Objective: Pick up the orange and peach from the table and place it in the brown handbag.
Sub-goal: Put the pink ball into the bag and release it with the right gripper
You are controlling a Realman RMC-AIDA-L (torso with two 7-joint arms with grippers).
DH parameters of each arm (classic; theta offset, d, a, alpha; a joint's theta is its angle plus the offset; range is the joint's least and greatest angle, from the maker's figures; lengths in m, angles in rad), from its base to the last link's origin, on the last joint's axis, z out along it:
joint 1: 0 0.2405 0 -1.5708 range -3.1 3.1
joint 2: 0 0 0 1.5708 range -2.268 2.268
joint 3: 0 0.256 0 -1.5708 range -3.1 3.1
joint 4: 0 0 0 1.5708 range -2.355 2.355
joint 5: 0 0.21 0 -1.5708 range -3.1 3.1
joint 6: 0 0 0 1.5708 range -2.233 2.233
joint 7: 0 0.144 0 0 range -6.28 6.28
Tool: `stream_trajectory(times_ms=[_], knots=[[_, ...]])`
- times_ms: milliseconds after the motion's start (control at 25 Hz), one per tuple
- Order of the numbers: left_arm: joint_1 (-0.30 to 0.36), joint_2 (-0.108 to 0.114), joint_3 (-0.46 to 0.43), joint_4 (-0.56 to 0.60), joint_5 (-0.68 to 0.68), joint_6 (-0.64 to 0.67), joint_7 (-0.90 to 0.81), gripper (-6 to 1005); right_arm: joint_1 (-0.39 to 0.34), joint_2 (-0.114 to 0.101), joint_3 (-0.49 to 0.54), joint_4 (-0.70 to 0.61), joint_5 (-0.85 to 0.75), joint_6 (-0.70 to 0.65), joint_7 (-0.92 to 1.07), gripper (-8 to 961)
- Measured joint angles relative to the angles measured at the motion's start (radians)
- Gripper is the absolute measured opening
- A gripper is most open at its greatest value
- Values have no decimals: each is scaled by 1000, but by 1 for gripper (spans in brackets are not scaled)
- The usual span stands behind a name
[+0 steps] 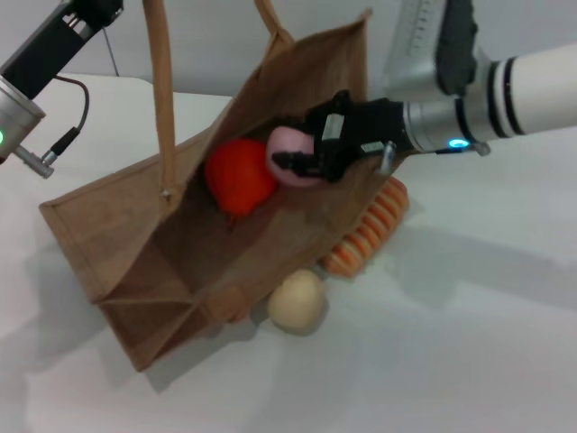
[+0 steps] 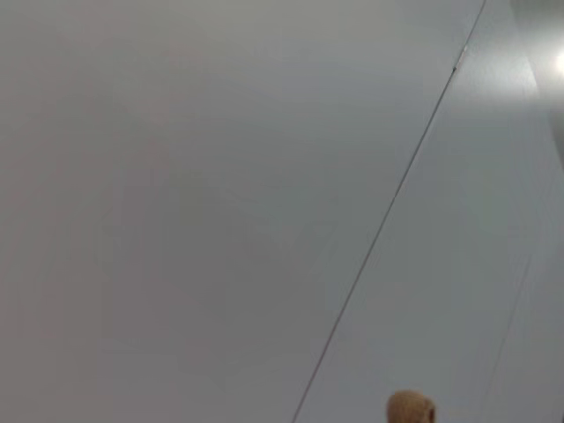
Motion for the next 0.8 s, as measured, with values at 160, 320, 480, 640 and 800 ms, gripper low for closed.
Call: stream_trajectory(times_ms=[160,320,480,640,800], knots=[[-8,0,0,0,4,-1,-1,195,46,4,1,78,26,209,-17,399],[-9,0,0,0,4,-3,-1,196,51,5,1,119,123,292,-127,397],[-5,0,-2,0,4,-1,-2,198,42,5,2,154,239,286,-274,402],[-4,1,-3,0,4,3,-3,199,22,5,2,161,291,276,-347,428],[-1,0,-8,0,4,4,-2,200,-7,5,2,164,348,230,-419,469]])
